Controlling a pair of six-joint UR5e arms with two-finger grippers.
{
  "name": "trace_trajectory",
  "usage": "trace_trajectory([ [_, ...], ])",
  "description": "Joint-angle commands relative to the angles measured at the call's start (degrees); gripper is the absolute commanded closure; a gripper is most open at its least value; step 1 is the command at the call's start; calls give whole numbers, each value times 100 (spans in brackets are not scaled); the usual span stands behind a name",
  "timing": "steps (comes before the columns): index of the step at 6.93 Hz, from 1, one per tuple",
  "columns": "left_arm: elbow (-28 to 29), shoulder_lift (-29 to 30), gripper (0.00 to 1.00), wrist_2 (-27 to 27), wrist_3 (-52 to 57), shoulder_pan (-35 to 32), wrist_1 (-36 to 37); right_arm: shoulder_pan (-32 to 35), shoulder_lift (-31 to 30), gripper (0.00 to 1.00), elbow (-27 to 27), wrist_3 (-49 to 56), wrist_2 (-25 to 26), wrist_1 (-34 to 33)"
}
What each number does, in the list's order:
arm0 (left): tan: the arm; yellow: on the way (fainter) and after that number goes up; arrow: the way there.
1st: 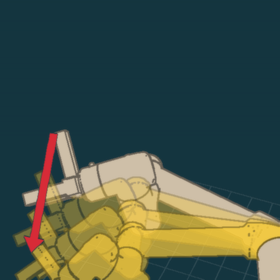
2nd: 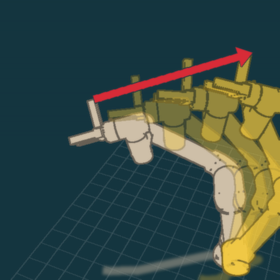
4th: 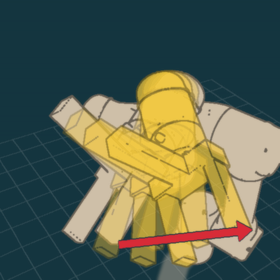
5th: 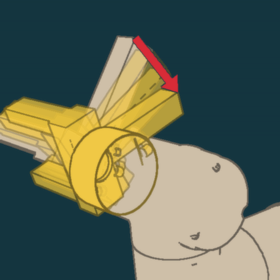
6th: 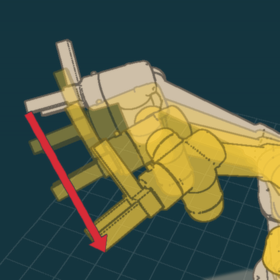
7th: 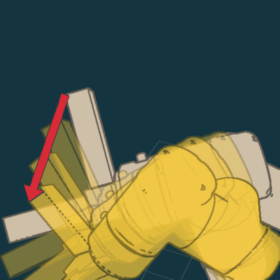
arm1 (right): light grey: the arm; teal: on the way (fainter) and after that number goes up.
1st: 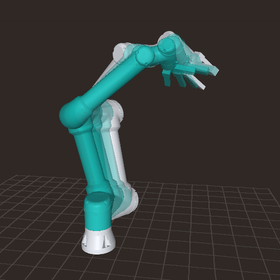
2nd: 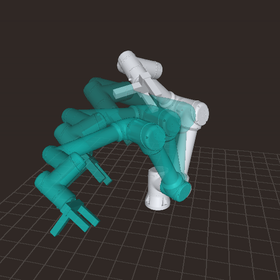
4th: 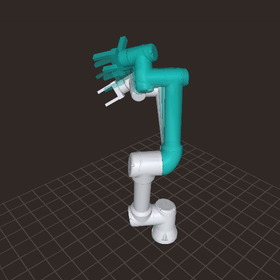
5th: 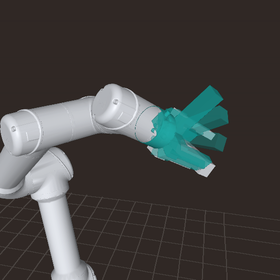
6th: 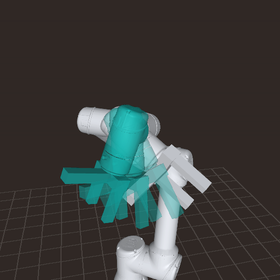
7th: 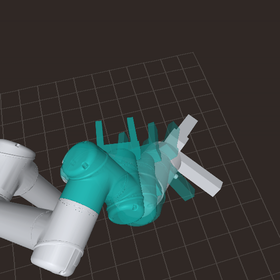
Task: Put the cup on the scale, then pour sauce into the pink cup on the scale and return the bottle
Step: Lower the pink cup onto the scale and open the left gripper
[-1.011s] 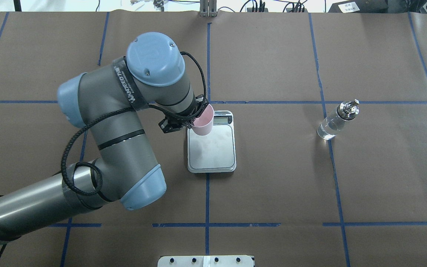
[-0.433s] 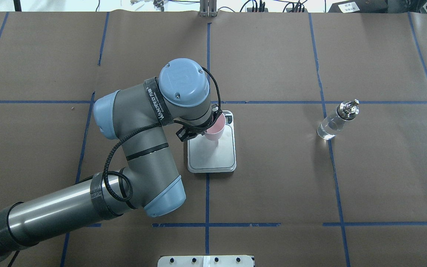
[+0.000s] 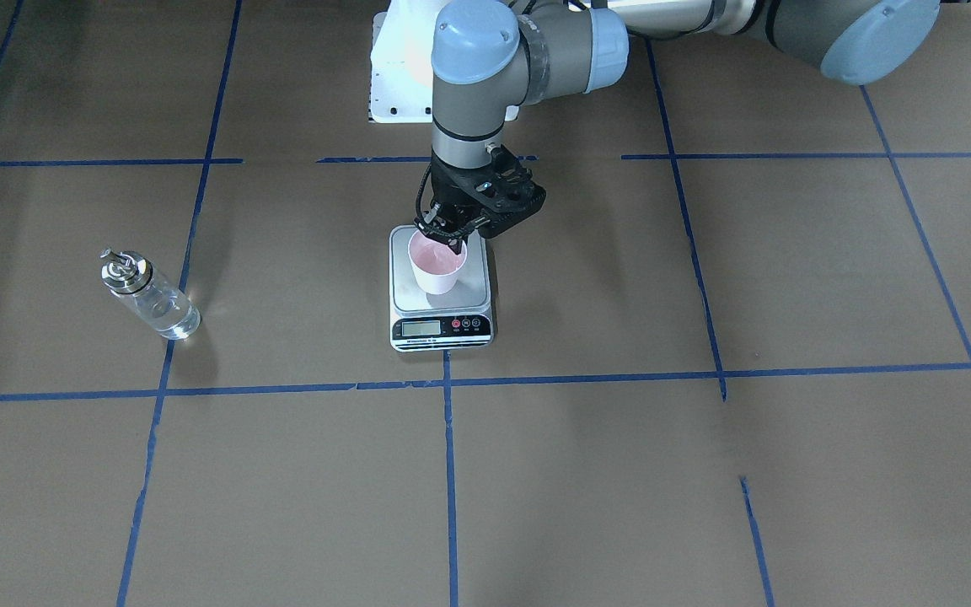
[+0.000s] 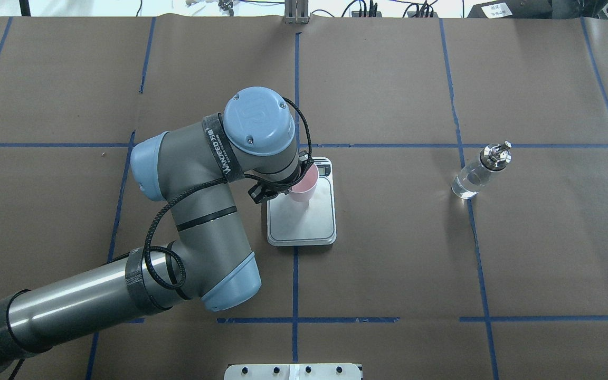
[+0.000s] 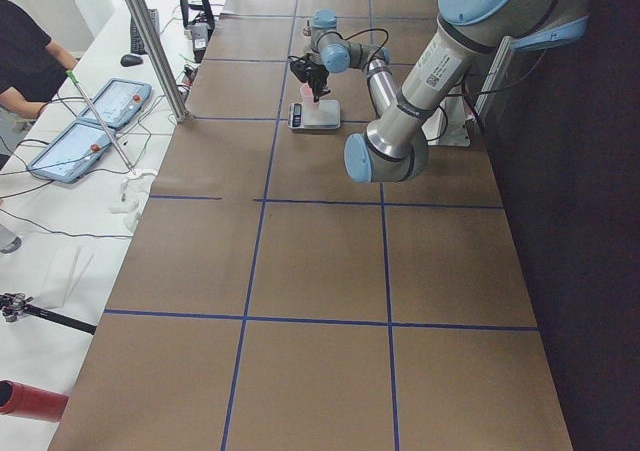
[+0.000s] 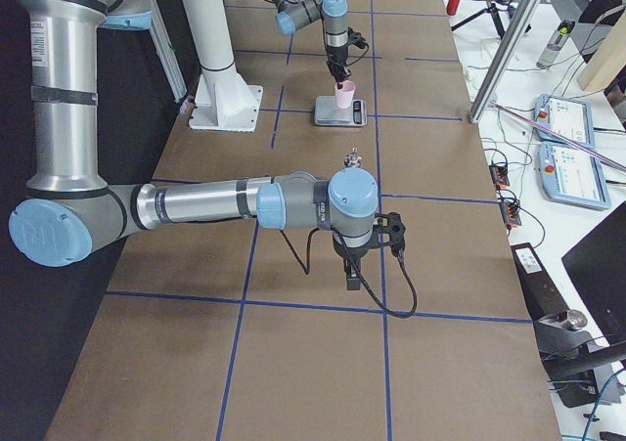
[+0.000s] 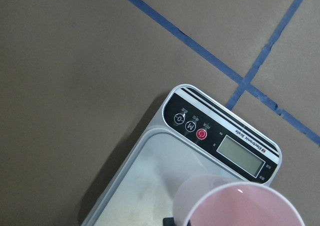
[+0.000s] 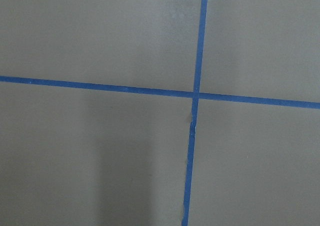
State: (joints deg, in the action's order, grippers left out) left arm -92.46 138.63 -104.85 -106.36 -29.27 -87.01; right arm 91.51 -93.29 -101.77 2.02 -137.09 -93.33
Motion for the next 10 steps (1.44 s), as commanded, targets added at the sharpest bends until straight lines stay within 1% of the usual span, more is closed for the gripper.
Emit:
trace_trajectory([
  [1,-149,-195,100,-10,54,0,-1,-2,13,0,0,0,-19,-1],
  [4,-203,-178,100,-80,62,18,-9,-2,57,0,8,0,-28,-1],
  [8,-159,-178,99,-36,63,176,8,7,57,0,8,0,-46,-10],
  [9,-141,-187,48,-19,63,176,8,7,48,0,8,0,-54,-10],
  [10,-176,-205,0,-10,63,176,17,7,48,0,8,0,-55,-10],
])
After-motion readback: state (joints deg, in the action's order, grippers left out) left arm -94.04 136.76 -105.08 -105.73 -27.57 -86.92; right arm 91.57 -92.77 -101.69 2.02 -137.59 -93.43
